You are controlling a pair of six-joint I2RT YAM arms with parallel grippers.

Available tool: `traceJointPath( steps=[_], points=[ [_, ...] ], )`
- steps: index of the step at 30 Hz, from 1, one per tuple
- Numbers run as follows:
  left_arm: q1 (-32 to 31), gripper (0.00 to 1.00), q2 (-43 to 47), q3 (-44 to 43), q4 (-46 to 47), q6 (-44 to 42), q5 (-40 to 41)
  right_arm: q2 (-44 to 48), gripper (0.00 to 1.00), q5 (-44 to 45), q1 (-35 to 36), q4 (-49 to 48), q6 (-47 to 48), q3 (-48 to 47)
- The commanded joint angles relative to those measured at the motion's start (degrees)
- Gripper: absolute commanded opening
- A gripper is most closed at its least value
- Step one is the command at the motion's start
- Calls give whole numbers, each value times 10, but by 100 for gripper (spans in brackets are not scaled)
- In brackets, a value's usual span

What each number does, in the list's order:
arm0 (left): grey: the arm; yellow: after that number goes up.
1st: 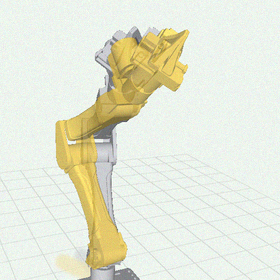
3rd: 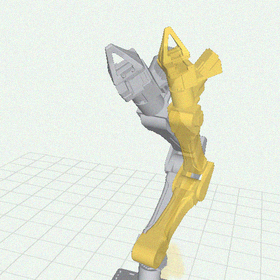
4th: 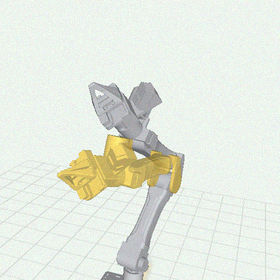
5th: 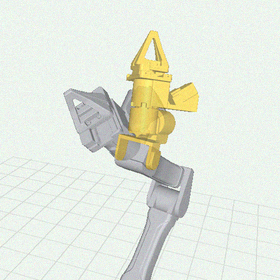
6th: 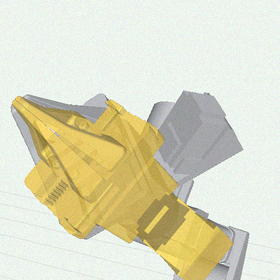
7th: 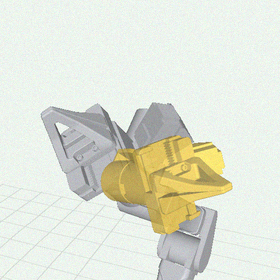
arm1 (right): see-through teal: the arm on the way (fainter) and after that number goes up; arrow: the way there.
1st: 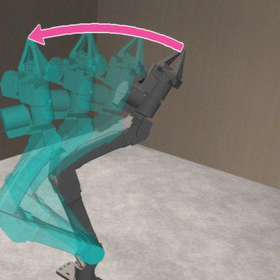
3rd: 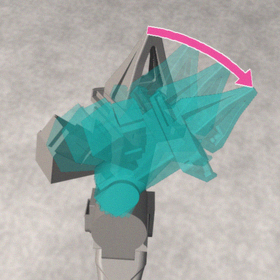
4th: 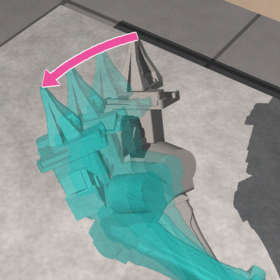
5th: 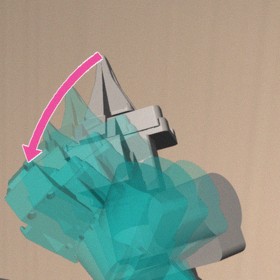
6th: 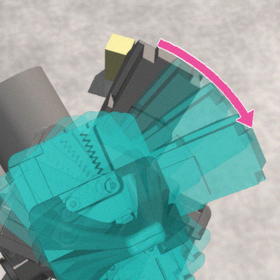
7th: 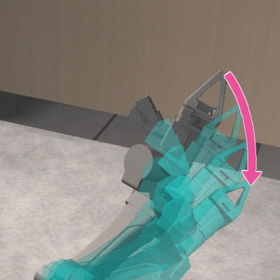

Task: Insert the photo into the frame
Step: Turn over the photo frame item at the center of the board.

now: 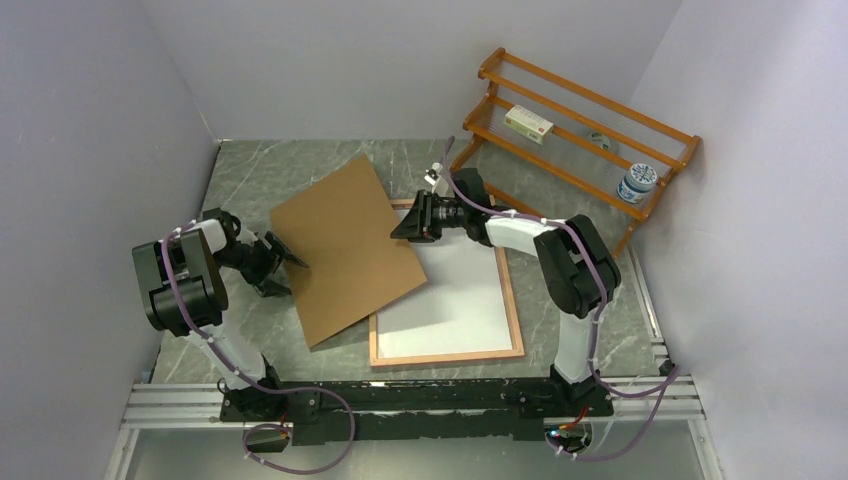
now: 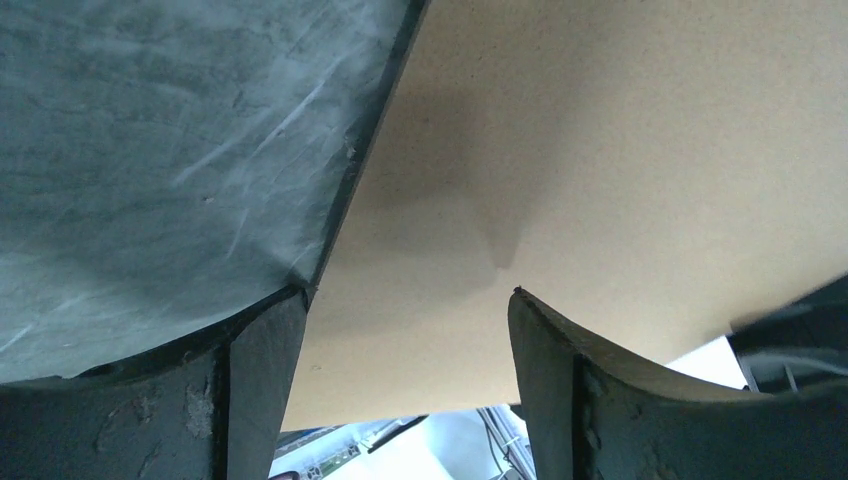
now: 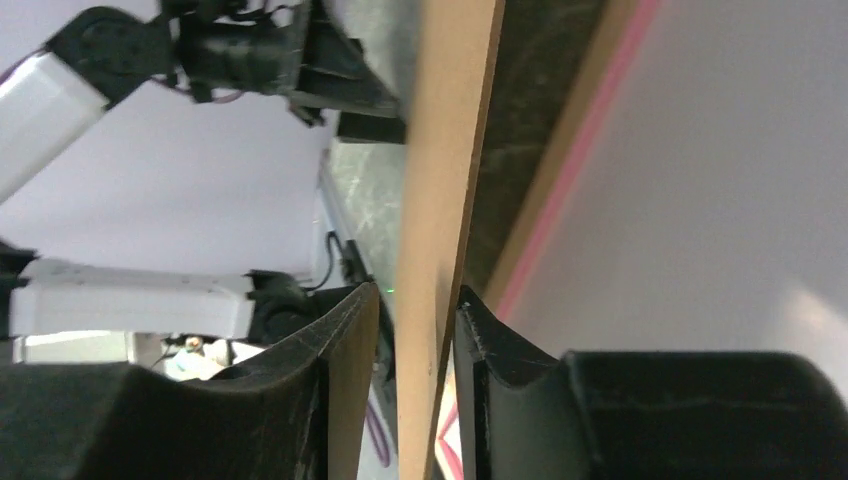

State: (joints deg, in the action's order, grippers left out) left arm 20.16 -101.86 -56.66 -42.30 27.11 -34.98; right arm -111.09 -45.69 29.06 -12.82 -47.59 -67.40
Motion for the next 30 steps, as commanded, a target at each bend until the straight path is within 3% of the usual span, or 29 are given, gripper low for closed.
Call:
traceJointPath(
  steps=[1,9,14,22,25,30],
  points=[
    [-4,78,-4,-22,0,-14,-5,27,35,-90,14,-93,-55,-5],
    [-4,78,0,-20,3,-17,-8,25,13,-30,15,24,17,-49],
    [-4,80,27,-30,-14,-14,31,48,0,23,16,88,57,-68],
    [-4,93,117,-143,-120,0,208,113,0,133,45,190,140,-122],
    [-5,94,152,-208,-142,2,194,133,0,179,73,228,172,-152],
    [-34,94,204,-303,-118,29,91,149,0,265,123,281,218,-203]
  ],
)
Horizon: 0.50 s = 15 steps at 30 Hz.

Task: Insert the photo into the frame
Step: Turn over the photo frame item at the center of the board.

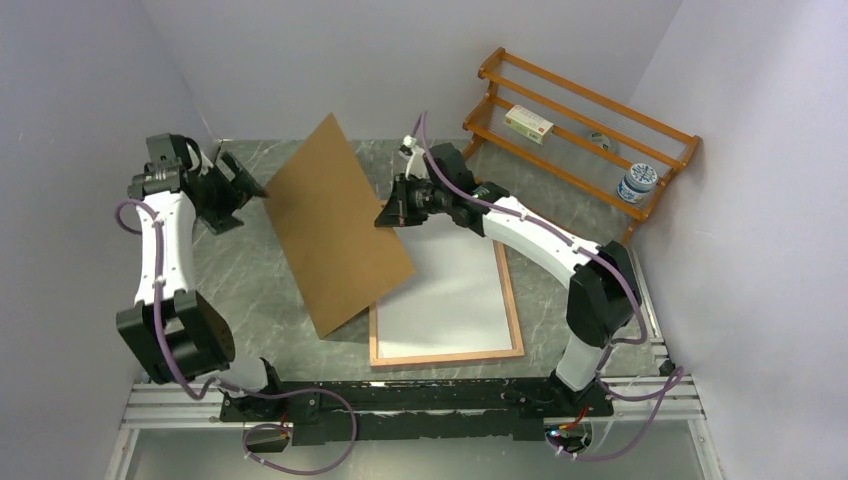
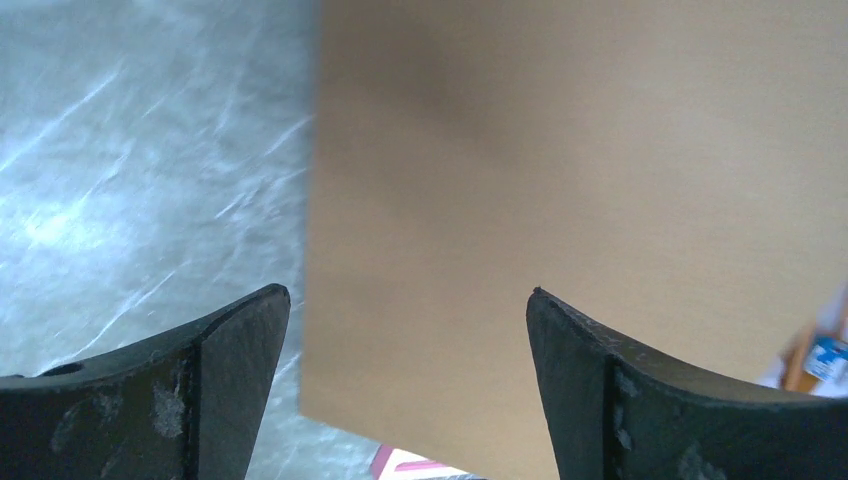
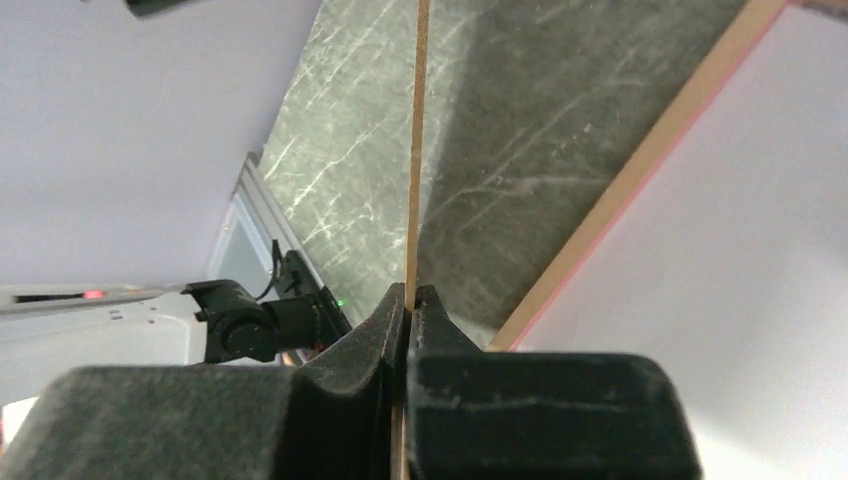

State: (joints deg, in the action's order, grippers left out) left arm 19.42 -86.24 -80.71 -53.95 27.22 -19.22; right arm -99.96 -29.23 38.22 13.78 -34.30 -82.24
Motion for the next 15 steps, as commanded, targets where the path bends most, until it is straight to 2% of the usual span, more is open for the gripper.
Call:
traceJointPath(
  steps=[1,7,12,15],
  points=[
    [-50,94,56,-78,8,37,-78,39,0,118,43,25,93,-70],
    [-172,94,91,-114,56,99,-57,43,0,237,115,74,135,-130],
    [-225,94,132,-95,30,154,11,36,0,333,172,109,154,-168],
    [-242,94,142,-104,1,168,26,26,0,379,212,137,169,-199]
  ],
)
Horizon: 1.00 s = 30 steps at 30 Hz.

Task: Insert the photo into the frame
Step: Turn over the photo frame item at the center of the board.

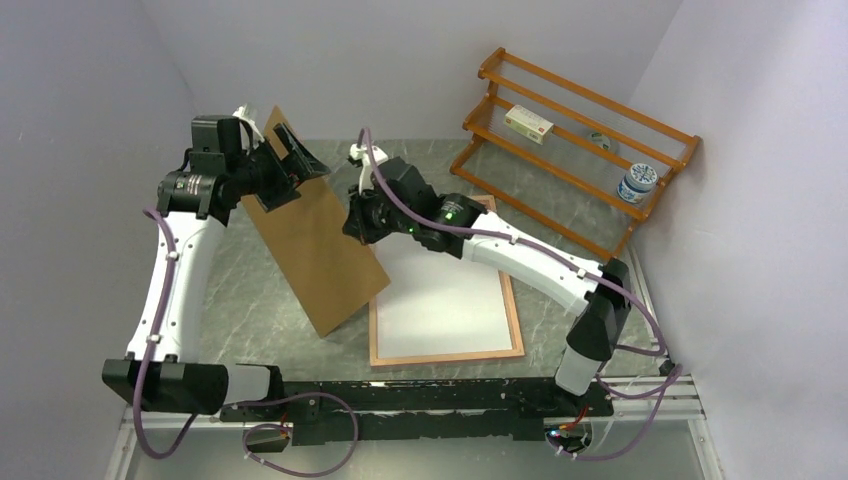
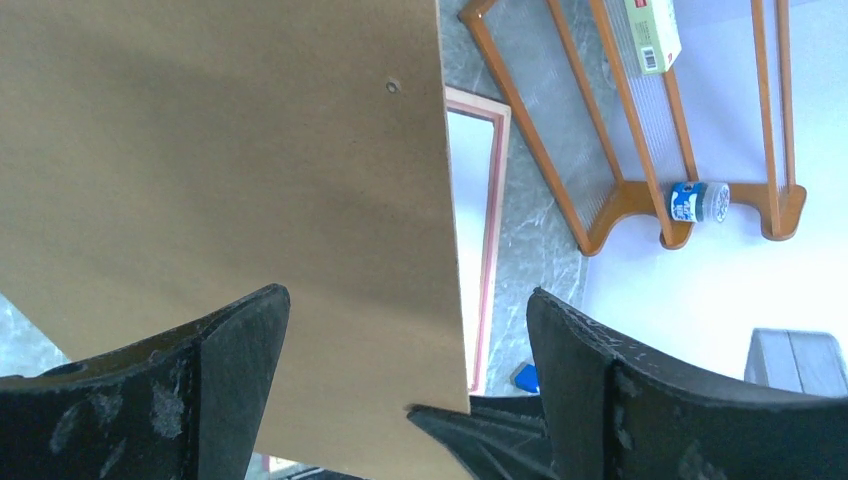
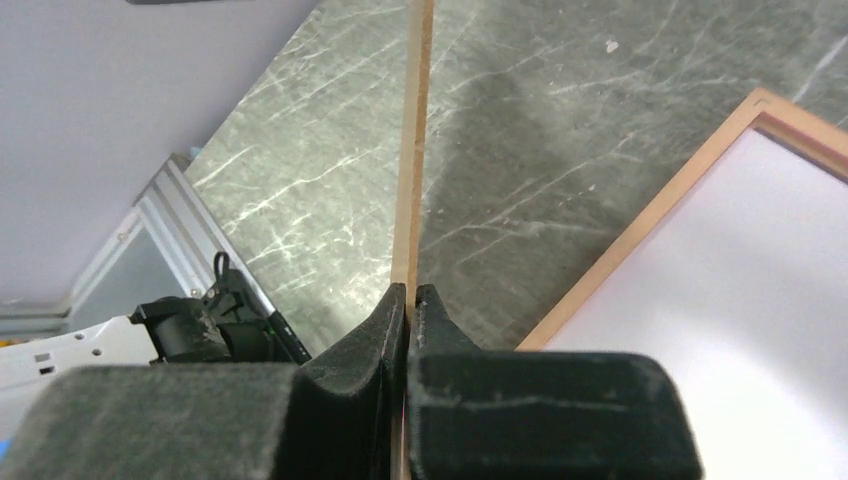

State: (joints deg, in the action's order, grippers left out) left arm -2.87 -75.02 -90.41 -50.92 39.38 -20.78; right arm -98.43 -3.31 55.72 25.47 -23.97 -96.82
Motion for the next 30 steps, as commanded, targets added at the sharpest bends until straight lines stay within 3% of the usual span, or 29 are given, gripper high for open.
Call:
traceJointPath(
  steps=[1,12,15,19,21,26,28,30],
  points=[
    [-23,94,31,-14,-42,49,44,8,0,135,48,27,70,-60],
    [-32,91,63,-2,-151,62,146,-28,0,242,138,56,93,-134],
    [-32,79,63,-12,-171,63,149,-43,0,257,154,68,98,-157],
    [-32,50,66,-16,-184,51,139,-71,0,254,162,99,95,-202],
    [-32,33,66,-28,-192,36,143,-85,6,249,164,115,91,-227],
    [-32,4,56,-71,-221,0,163,-72,25,211,164,92,89,-220],
    [-31,3,51,-86,-222,-16,165,-64,49,187,164,84,90,-218],
    [-31,3,47,-106,-216,-31,168,-56,65,169,164,82,96,-221]
  ],
)
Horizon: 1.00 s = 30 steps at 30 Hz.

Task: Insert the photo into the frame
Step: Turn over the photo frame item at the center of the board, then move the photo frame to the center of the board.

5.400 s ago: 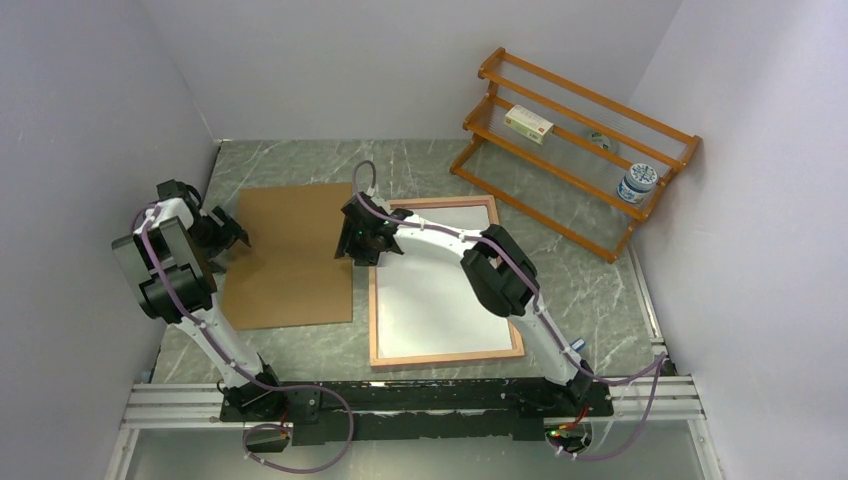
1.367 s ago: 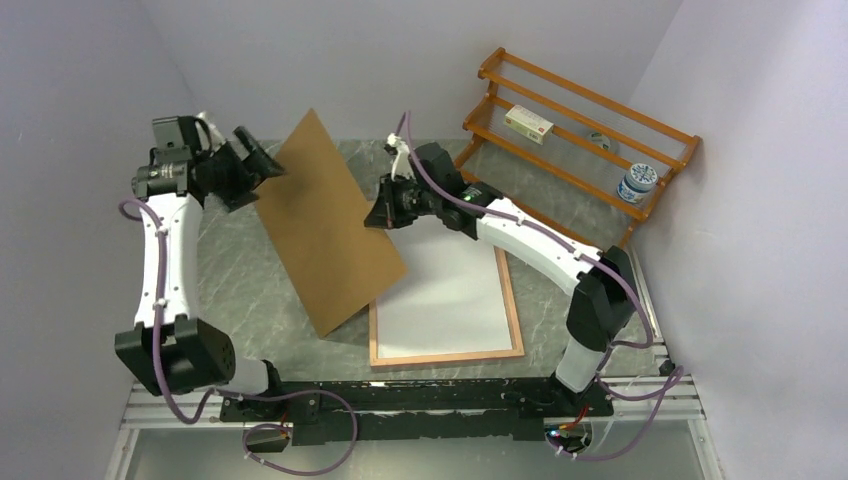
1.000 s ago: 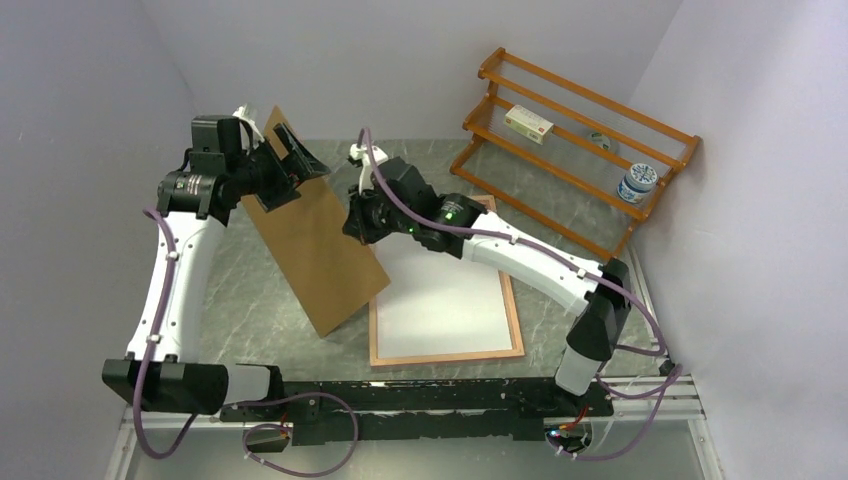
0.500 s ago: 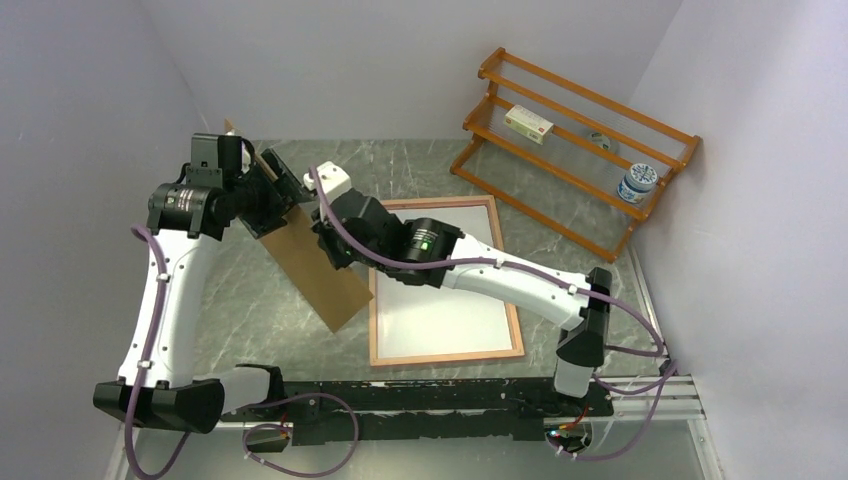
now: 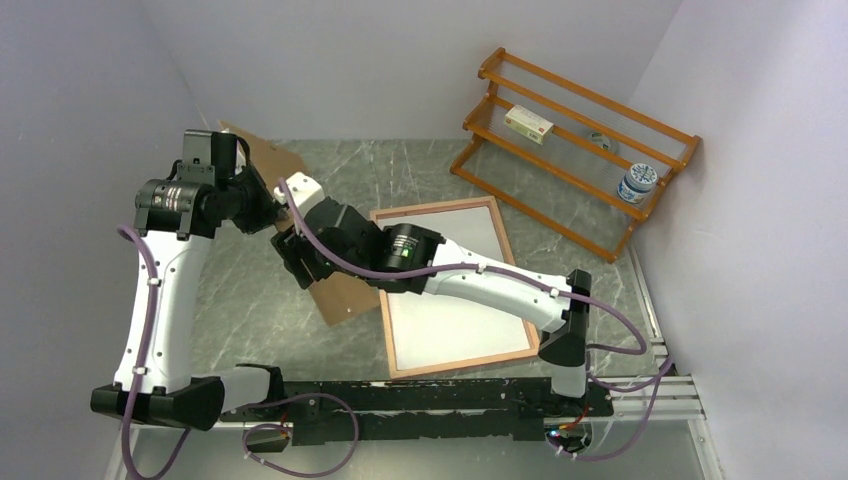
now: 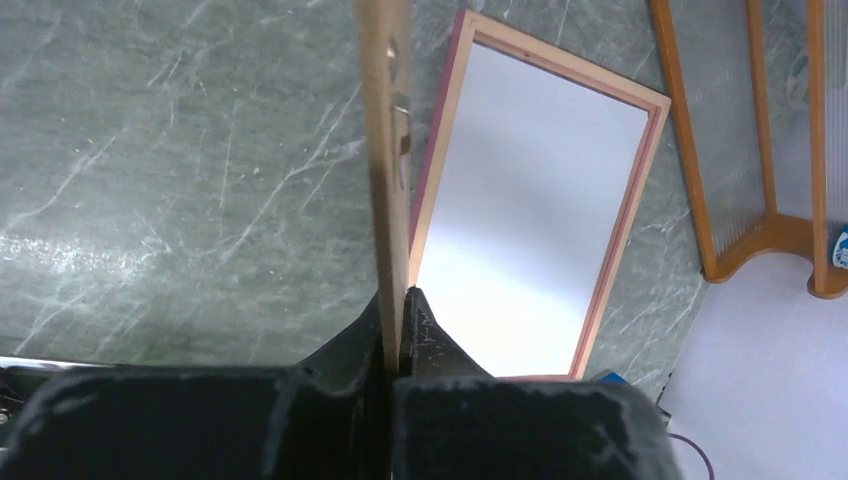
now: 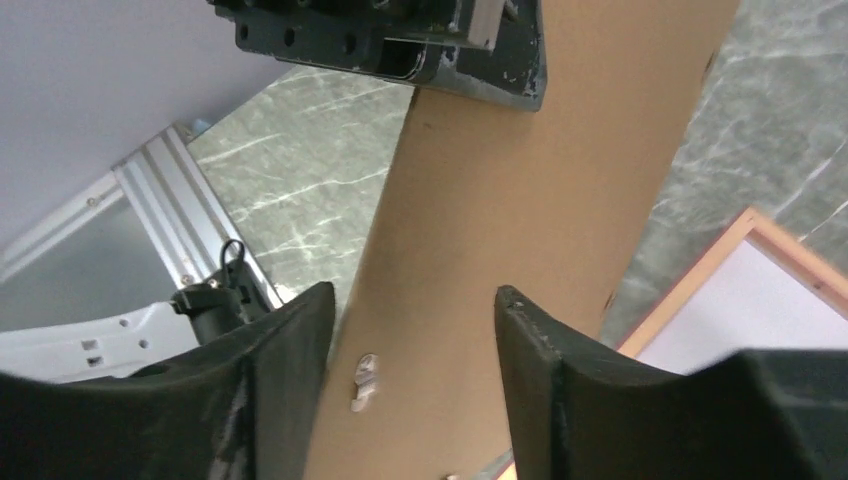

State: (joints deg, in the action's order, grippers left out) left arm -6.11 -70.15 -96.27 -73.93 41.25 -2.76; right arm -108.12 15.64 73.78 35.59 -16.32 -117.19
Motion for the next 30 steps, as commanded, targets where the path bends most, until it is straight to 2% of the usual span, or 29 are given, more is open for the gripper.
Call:
traceJointPath(
  steps=[1,6,10,16,20,24,30],
  points=[
    [1,3,-4,-56,20,-61,-13,46,70,-26,-17,-20,20,-20],
    [1,3,-33,-114,19,-90,2,98,83,-67,-30,-74,9,21],
    [1,3,-57,-152,16,-110,21,154,84,-97,-61,-142,-28,96],
    [1,3,-64,-185,45,-155,18,240,84,-71,-151,-184,-119,229],
    [1,2,-49,-172,100,-188,-43,279,86,-1,-239,-106,-161,299],
    [2,3,-32,-144,160,-214,-153,304,92,59,-338,-9,-199,377],
    [2,3,-18,-101,240,-213,-307,342,94,81,-464,65,-251,515]
  ],
)
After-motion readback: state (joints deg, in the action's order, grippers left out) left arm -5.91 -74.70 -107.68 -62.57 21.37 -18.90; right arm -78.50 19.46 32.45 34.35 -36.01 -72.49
